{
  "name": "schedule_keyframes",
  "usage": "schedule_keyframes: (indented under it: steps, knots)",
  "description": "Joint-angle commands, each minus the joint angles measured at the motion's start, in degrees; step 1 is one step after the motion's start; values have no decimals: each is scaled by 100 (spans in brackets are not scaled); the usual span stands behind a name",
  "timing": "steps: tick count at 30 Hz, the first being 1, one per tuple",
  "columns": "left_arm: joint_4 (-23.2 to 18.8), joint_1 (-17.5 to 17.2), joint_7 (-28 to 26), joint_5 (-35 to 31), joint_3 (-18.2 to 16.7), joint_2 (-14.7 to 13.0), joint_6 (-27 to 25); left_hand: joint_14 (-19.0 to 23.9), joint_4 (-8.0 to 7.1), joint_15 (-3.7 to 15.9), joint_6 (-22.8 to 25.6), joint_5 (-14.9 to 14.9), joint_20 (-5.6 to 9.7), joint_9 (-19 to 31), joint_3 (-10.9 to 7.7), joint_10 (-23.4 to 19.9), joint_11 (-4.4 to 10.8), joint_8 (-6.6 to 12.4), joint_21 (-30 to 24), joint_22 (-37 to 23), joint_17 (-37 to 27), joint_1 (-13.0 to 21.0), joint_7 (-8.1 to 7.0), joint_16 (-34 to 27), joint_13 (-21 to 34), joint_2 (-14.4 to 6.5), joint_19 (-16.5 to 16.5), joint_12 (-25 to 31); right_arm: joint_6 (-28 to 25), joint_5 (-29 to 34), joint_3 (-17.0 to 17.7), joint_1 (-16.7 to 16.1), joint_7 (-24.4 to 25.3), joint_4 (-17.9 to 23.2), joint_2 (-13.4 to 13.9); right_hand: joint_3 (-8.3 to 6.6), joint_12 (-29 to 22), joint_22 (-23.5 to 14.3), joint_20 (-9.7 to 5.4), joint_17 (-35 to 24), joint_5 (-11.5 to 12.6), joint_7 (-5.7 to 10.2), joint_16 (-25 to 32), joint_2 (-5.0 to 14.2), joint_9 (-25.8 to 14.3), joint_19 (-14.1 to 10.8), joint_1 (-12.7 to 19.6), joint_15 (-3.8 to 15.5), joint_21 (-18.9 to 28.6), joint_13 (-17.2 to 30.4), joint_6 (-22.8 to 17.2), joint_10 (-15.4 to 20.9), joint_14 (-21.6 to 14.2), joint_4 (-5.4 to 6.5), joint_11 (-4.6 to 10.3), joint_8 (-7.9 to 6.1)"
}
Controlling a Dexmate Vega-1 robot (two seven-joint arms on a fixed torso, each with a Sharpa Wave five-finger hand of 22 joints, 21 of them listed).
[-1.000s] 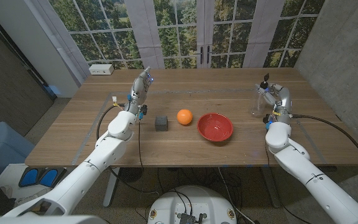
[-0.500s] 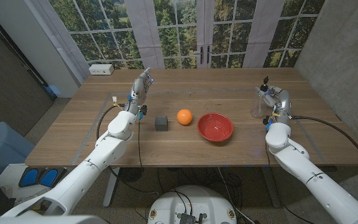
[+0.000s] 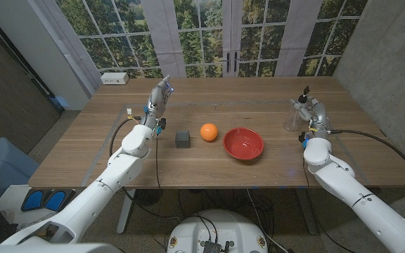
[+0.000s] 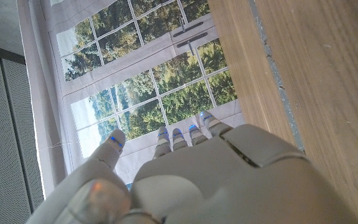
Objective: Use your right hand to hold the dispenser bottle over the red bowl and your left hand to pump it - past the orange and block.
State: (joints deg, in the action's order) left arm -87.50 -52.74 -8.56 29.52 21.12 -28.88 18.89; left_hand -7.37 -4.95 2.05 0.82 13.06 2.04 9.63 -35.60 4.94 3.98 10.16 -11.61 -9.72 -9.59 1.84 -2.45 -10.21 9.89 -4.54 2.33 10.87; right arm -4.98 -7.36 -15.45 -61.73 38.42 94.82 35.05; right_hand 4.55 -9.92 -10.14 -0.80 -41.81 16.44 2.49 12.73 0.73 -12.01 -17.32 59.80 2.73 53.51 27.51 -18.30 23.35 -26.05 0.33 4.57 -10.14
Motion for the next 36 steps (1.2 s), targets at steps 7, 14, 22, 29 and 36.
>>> schedule_keyframes:
  steps: [7,14,22,29,36]
  knots:
    - [35,51,11,-11,35,22,-16,-49,-10,177,0,-16,-36,3,-21,37,-11,1,25,-24,-19,7,-14,10,0,-415,-5,-16,981,-1151,307,-161,-1353,-178,337,622,-48,18,453,336,310,-299,-191,-311,46,1034,-1147,15,-847,-301,1306,-1486,1535,383,-260,-69]
    - [60,73,-5,-29,49,40,-18,-53,-10,179,-2,-17,-34,3,-26,40,-15,0,29,-24,-19,8,-21,11,0,-411,-2,-17,1615,-1552,359,-135,-1899,-501,327,795,-90,30,616,464,345,-200,-171,-321,57,1249,-1557,-133,-1085,-409,1128,-1546,1766,571,-290,-157]
    - [66,71,-22,-20,37,36,-29,-63,-7,181,-6,-18,-35,3,-30,52,-7,-2,33,-24,-17,10,-27,14,0,-400,3,-20,2808,-2446,563,-124,-2729,-1045,-51,945,-169,36,621,590,362,-76,-112,-285,70,1248,-1997,-185,-1233,-520,801,-1349,1747,765,-367,-245]
    - [114,68,26,36,18,38,1,-64,-4,183,-9,-20,-39,3,-34,50,-4,-3,35,-24,-16,12,-34,14,0,-394,3,-18,3144,-3093,707,-128,-3248,-1214,-203,1047,-203,39,586,700,374,54,-86,-239,84,1207,-2332,-167,-1336,-622,541,-1179,1705,870,-418,-292]
    - [139,40,51,71,-16,12,35,-69,0,186,-13,-21,-37,3,-39,63,-2,-3,38,-24,-15,14,-37,15,-1,-389,6,-22,3243,-3481,794,-156,-3527,-1224,-270,1083,-236,38,580,768,386,38,-57,-169,93,1170,-2519,-148,-1394,-687,396,-1026,1637,911,-418,-310]
